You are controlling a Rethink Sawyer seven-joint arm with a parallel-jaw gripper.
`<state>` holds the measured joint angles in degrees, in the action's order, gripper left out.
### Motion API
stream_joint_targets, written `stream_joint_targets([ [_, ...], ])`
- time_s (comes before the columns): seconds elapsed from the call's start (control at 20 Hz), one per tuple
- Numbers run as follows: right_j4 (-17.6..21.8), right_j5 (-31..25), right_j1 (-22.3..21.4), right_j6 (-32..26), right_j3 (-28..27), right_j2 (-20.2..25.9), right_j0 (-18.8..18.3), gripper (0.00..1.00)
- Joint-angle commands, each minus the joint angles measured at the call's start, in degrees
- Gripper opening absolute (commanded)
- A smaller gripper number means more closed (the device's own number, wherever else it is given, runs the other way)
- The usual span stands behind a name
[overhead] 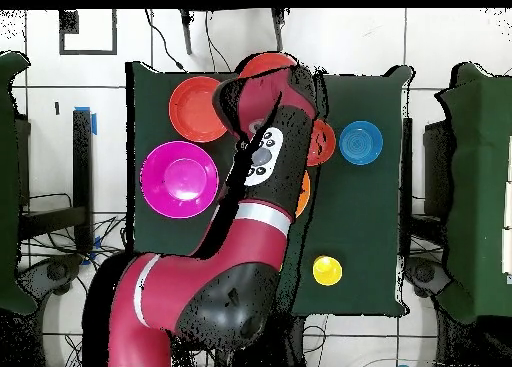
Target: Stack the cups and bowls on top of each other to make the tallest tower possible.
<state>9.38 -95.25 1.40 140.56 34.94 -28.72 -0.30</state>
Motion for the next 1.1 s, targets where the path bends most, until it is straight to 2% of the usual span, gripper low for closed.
stream_joint_targets([
  [0.05, -5.4, -9.3, 6.0, 15.3, -11.0, 3.3, -1.0, 1.0],
  [0.3, -10.0, -14.0, 10.6, 18.5, -19.0, 1.5, -1.5, 1.0],
  [0.5, -11.8, -14.5, 13.1, 18.6, -22.4, -0.7, -1.9, 1.0],
  [0.7, -12.9, -14.4, 14.3, 18.0, -23.9, -2.7, -2.4, 1.0],
  [0.85, -13.1, -11.7, 15.4, 17.2, -24.0, -3.5, -3.2, 1.0],
  [1.1, -11.8, -5.7, 15.0, 14.9, -20.1, -3.3, -3.6, 1.0],
])
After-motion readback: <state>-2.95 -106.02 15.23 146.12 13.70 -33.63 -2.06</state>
